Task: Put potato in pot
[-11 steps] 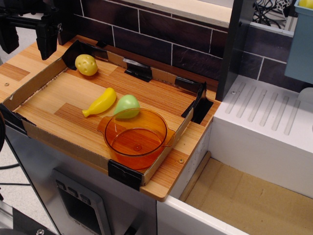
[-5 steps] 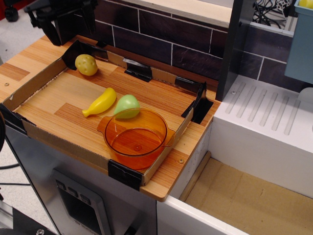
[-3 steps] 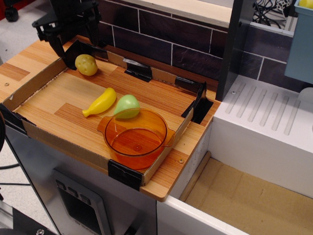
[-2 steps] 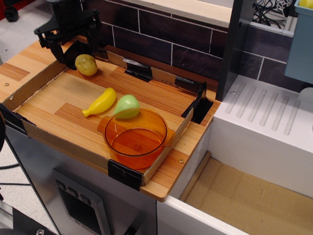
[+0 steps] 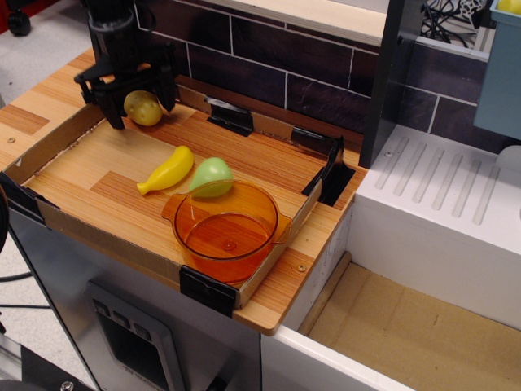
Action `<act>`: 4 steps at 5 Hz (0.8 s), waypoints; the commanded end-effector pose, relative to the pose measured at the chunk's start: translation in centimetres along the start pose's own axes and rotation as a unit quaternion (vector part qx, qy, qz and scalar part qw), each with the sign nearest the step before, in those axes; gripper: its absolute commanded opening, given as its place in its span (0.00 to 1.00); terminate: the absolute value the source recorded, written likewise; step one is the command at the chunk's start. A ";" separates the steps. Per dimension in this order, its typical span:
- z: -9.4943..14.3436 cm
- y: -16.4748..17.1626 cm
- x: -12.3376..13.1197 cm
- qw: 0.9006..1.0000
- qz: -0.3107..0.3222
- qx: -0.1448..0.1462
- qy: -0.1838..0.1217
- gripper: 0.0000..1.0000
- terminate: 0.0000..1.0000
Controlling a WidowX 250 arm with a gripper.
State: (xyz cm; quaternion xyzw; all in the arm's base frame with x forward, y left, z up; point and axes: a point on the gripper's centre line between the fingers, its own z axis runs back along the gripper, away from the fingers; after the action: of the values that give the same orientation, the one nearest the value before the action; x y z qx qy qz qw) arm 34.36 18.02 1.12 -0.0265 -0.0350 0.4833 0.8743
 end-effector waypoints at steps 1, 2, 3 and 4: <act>1.7 -0.9 2.0 0.999 0.007 -0.024 -0.038 0.00 0.00; 2.7 -0.7 1.8 0.999 0.003 -0.030 -0.034 0.00 0.00; 4.6 -0.8 0.8 0.999 -0.009 -0.030 -0.040 0.00 0.00; 8.3 -1.4 -1.4 1.000 -0.012 -0.028 0.004 0.00 0.00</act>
State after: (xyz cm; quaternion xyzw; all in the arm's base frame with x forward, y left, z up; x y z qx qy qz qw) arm 33.08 15.35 6.35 -0.0542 -0.0021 0.4760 0.8778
